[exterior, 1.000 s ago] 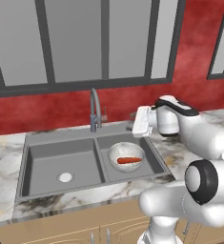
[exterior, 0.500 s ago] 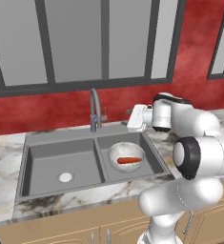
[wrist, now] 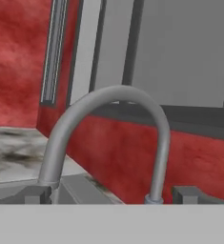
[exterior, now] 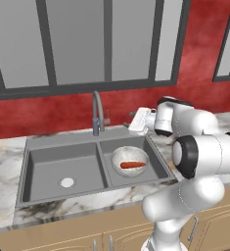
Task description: Pick the carrot from the cabinet and place it in the bowl. Then pick the bowl and place it in the sink. Then turn on the sink facuet.
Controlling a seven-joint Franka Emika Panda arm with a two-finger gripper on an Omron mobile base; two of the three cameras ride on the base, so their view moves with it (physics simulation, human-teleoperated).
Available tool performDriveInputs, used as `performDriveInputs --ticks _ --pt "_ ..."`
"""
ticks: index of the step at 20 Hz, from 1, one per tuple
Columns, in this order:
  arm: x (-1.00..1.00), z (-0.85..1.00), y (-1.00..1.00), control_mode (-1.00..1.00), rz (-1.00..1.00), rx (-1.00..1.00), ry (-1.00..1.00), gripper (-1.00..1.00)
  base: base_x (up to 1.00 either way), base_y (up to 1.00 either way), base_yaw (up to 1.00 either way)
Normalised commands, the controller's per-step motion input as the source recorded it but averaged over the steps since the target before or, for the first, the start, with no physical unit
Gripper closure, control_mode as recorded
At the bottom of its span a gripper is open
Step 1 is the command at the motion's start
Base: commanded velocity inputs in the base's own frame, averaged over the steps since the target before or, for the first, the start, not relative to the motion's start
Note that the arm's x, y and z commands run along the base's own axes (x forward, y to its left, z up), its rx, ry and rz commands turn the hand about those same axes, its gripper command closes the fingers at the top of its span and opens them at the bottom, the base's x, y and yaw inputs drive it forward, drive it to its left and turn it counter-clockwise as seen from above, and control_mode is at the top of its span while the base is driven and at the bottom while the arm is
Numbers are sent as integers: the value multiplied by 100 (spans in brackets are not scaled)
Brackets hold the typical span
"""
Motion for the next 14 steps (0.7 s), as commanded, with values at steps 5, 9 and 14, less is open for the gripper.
performDriveInputs --ticks 5,9,14 --pt "22 0 30 -100 -19 0 0 -100 0 0 0" --pt "22 0 19 -100 -18 0 0 -100 0 0 0" --pt "35 -3 2 -100 -13 3 0 -100 0 0 0"
